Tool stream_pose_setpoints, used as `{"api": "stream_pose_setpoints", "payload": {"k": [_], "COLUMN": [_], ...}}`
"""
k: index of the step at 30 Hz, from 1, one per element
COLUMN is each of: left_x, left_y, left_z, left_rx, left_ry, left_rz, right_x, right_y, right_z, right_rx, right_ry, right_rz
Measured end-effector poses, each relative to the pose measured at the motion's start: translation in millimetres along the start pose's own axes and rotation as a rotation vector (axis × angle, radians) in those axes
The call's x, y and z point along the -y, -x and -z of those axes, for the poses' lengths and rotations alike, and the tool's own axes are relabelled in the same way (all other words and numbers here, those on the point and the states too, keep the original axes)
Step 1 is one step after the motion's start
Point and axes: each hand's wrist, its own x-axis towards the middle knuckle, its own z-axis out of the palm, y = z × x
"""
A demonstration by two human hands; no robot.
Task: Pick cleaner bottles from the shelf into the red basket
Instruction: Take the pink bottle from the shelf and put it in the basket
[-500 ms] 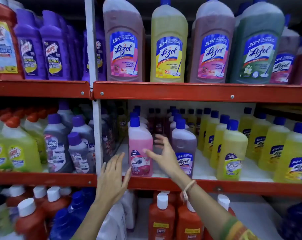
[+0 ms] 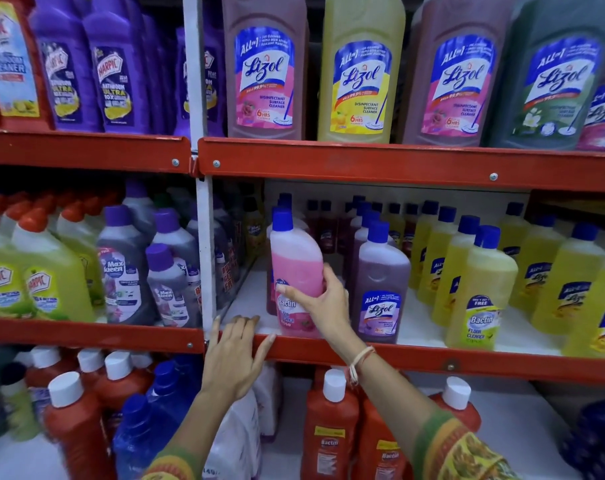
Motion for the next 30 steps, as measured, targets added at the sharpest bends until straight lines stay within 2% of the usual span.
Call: {"api": "stream_pose_setpoints", "payload": {"k": [4, 6, 10, 11, 15, 17, 20, 23, 25, 28, 30], "left_x": [1, -1, -9, -13, -32, -41, -48, -45, -44, -51, -57], "left_y": [2, 2, 3, 4, 6, 7, 11, 15, 17, 17, 12], "left_z": [-3, -3, 3, 5, 11, 11, 8, -3, -7, -3, 8], "left_rx": [0.007, 0.014, 0.053, 0.06, 0.134, 0.181, 0.156, 0.094, 0.078, 0.112, 0.184], "left_ry": [0.0, -0.003, -0.026, -0.03, 0.003, 0.002, 0.034, 0.03, 0.025, 0.056, 0.141], "left_rz": [-0.001, 0.014, 0.054, 0.054, -0.039, -0.078, -0.08, -0.087, -0.085, -0.046, 0.035], "right_x": [27, 39, 55, 57, 55, 46, 30, 22, 19, 18, 13], "right_y": [14, 25, 49, 53, 64, 66, 71, 77, 79, 83, 84], "right_z": [13, 22, 46, 54, 76, 81, 90, 100, 107, 119, 129], "right_rx": [-0.206, -0.283, -0.295, -0.233, 0.134, 0.281, 0.479, 0.711, 0.807, 0.867, 0.832], "right_ry": [0.246, 0.274, 0.226, 0.124, -0.562, -0.747, -0.939, -1.031, -1.029, -0.972, -0.953], "right_rz": [0.205, 0.252, 0.31, 0.288, 0.021, -0.054, -0.157, -0.156, -0.161, -0.217, -0.257]}}
